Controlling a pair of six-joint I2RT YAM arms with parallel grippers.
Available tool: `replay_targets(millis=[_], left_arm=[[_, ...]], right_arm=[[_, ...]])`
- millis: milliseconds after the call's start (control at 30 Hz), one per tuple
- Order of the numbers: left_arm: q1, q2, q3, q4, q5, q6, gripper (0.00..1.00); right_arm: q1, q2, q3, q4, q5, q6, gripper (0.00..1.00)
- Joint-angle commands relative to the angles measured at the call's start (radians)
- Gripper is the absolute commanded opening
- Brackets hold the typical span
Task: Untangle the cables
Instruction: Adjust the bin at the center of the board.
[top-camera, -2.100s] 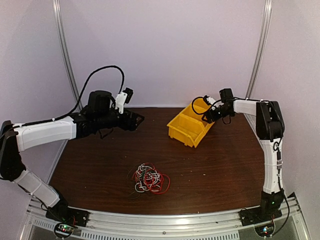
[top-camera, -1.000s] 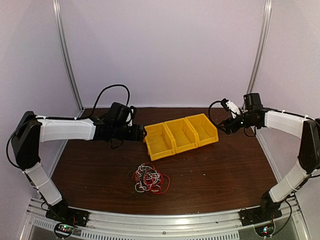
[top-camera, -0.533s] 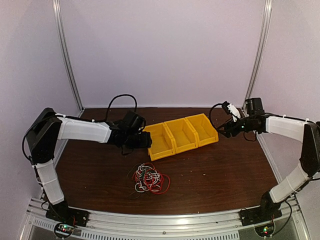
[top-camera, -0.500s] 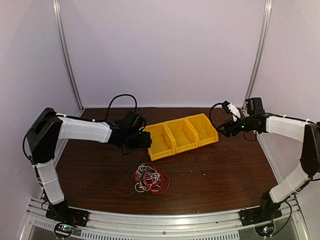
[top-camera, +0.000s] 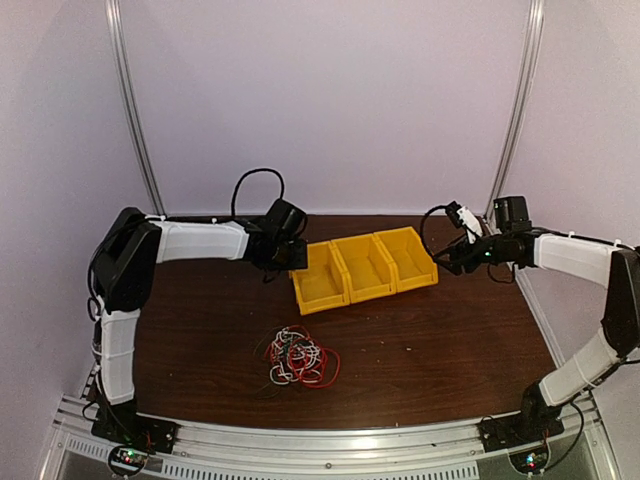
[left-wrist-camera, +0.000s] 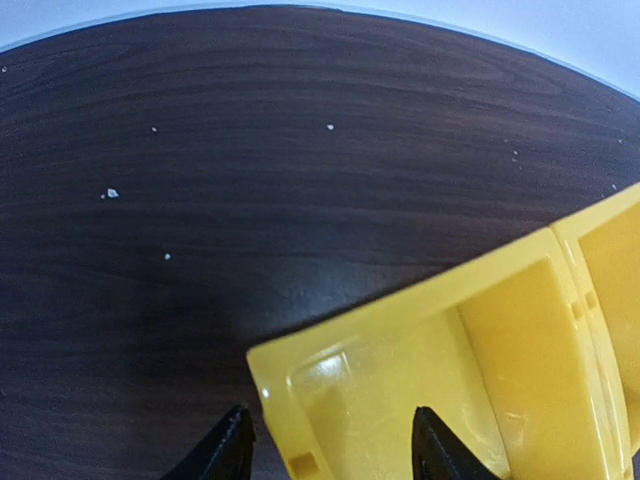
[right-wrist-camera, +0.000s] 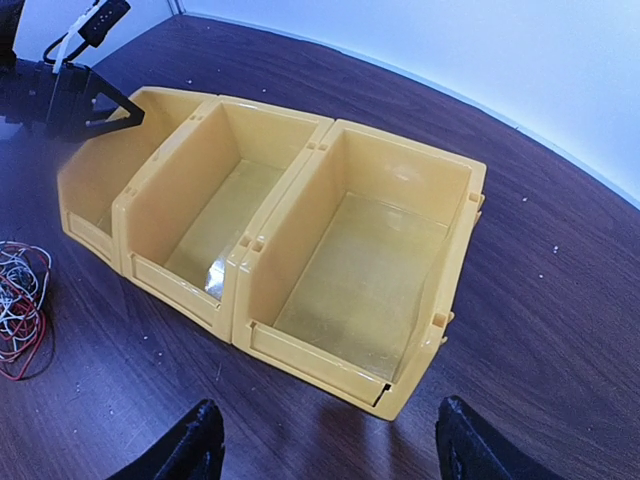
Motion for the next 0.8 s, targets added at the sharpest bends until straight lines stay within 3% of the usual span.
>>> replay_targets(millis=[0,300,400,567,767], left_arm=[[0.049,0.049,0.086,-0.005,-0.013,0.064,0.55],[0.095,0.081,0.158,0.031,0.016,0.154,0.56],[0.095,0.048,0.168,0.027,0.053,0.199,0.61],[0.068,-0.105,0.098,0.037,0.109,0.274,0.69],[-0.026,-0.370,-0.122,0.078,0.069,0.413,0.70]], right_arm=[[-0.018,-0.024,-0.011,0.024,-0.019,-0.005,0.73],[-0.049,-0.012,-0.015,0.024,-0.042,-0.003,0.73],[-0.058,-0.007,-0.017,0.021,-0.052,-0.005,0.73],[-0.076,-0.011,-0.018,0.015,-0.079,-0.009,0.73],[-0.086,-0.036,-0.029,0.012,-0.118,-0.036,0.73]])
